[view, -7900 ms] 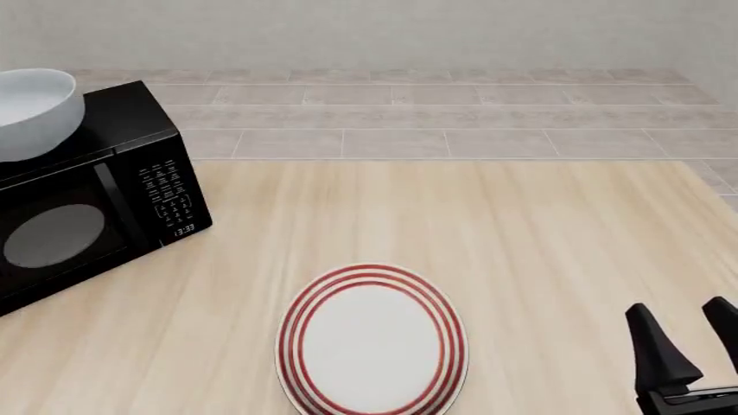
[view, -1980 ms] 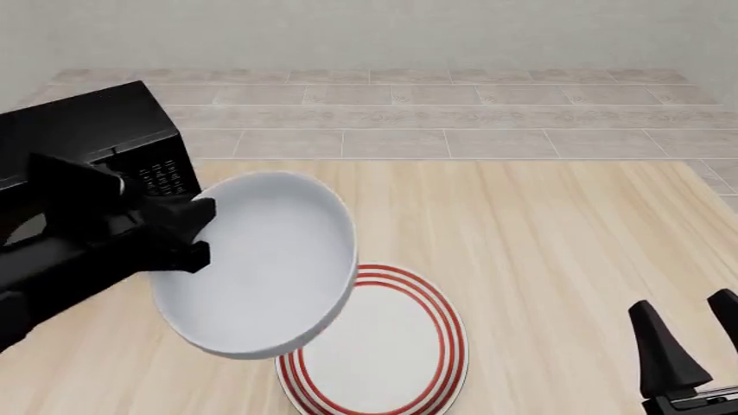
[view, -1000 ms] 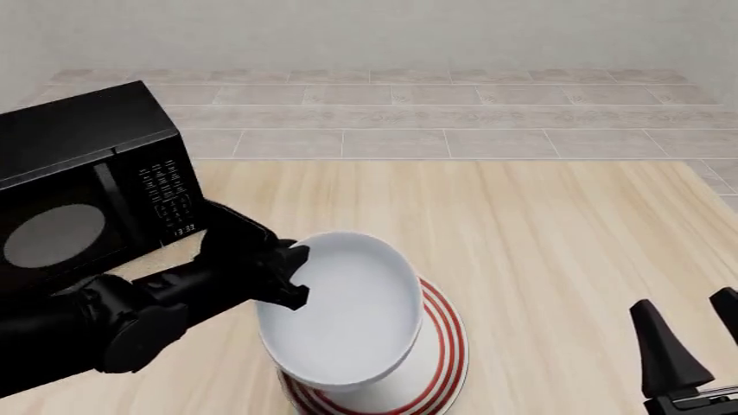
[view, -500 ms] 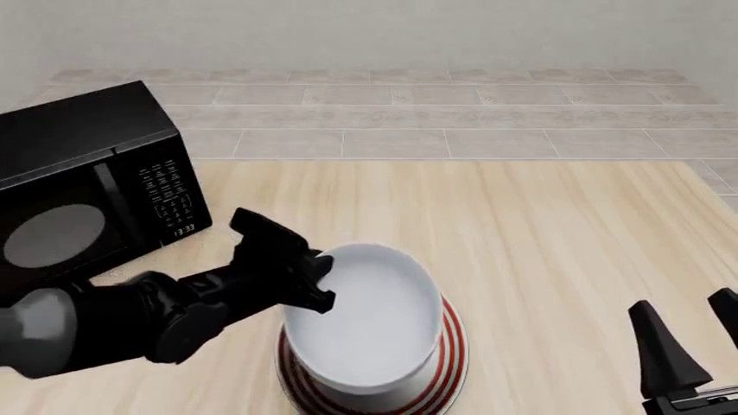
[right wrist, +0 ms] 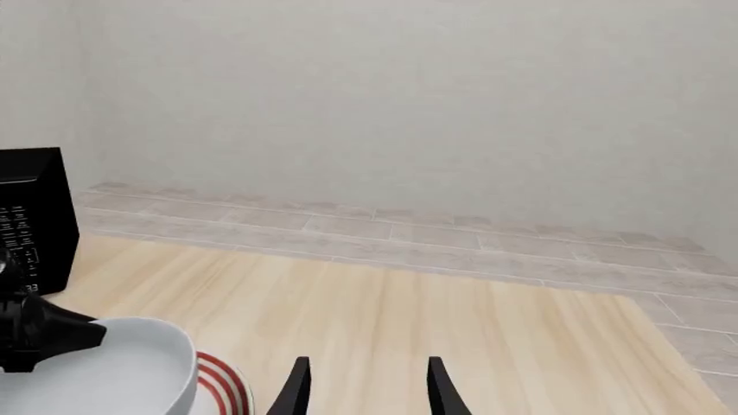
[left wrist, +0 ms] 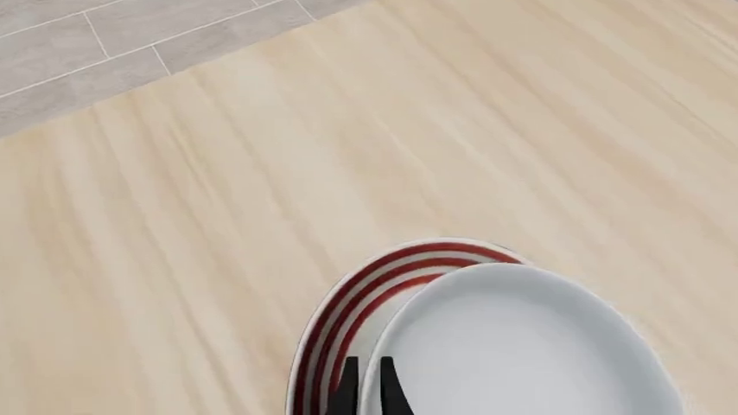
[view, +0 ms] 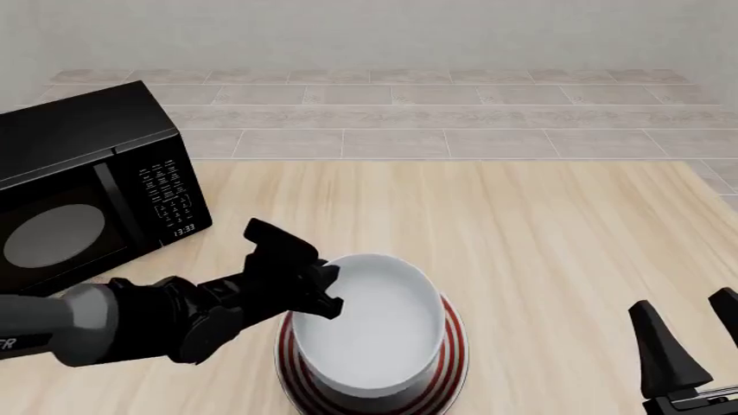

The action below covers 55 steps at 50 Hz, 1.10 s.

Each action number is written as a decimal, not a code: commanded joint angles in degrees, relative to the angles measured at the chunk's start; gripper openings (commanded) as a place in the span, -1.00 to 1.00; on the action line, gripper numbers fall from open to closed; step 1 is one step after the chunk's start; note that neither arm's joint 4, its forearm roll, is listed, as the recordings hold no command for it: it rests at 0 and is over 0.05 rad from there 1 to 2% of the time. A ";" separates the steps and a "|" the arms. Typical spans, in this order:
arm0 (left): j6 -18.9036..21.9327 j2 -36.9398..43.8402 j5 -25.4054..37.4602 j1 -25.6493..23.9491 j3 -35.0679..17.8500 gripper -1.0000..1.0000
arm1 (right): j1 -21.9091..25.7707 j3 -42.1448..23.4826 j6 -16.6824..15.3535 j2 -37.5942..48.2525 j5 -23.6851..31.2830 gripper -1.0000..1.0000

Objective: Pick up the white bowl and put it on the plate.

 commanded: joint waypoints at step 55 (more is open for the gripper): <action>-0.29 7.51 -4.66 -0.33 -0.03 -1.00 | 0.24 0.44 0.09 -0.03 -0.56 1.00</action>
